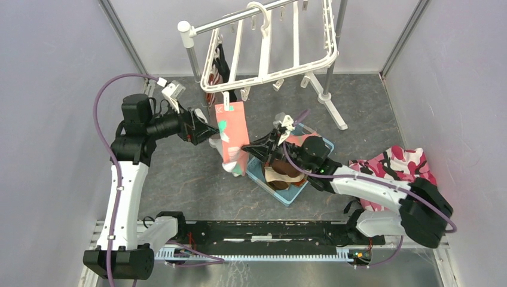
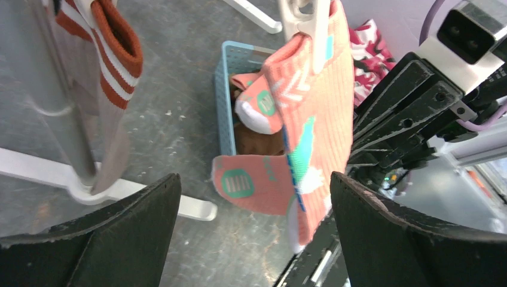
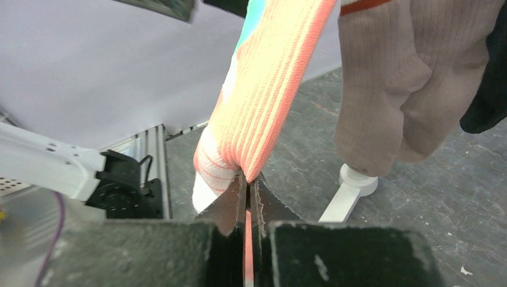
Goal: Remove the socks clipped to the hanger
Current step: Remove the sock from the hanger.
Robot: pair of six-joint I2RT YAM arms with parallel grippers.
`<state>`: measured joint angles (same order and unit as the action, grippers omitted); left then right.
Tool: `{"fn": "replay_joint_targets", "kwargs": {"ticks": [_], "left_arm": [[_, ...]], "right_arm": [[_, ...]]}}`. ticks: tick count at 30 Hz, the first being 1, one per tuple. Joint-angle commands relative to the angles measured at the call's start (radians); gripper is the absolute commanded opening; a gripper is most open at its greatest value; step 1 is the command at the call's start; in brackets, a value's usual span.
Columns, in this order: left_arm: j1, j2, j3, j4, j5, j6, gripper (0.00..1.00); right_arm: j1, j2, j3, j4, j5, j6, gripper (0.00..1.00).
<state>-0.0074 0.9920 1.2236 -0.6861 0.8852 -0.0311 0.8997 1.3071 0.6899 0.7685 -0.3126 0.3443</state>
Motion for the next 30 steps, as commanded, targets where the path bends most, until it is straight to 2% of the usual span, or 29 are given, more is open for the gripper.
{"fn": "replay_joint_targets", "kwargs": {"ticks": [1, 9, 16, 21, 26, 30], "left_arm": [[0.005, -0.010, -0.067, 0.215, 0.133, -0.182, 0.97], [0.003, -0.004, -0.123, 0.425, 0.249, -0.386, 0.94], [0.003, -0.006, -0.056, 0.399, 0.258, -0.406, 0.91], [0.002, -0.006, -0.047, 0.399, 0.261, -0.460, 0.89], [-0.053, -0.023, -0.085, 0.410, 0.229, -0.478, 0.88], [-0.152, -0.025, -0.127, 0.460, 0.157, -0.503, 0.87]], "right_arm": [[0.004, -0.111, -0.034, -0.088, 0.005, 0.063, 0.00], [-0.004, -0.248, 0.019, -0.279, 0.012, 0.101, 0.00], [-0.119, -0.397, 0.033, -0.377, -0.003, 0.155, 0.00], [-0.199, -0.458, 0.015, -0.380, -0.047, 0.205, 0.00], [-0.182, -0.435, -0.039, -0.289, -0.099, 0.286, 0.00], [-0.041, -0.361, -0.028, -0.271, -0.056, 0.256, 0.00]]}}
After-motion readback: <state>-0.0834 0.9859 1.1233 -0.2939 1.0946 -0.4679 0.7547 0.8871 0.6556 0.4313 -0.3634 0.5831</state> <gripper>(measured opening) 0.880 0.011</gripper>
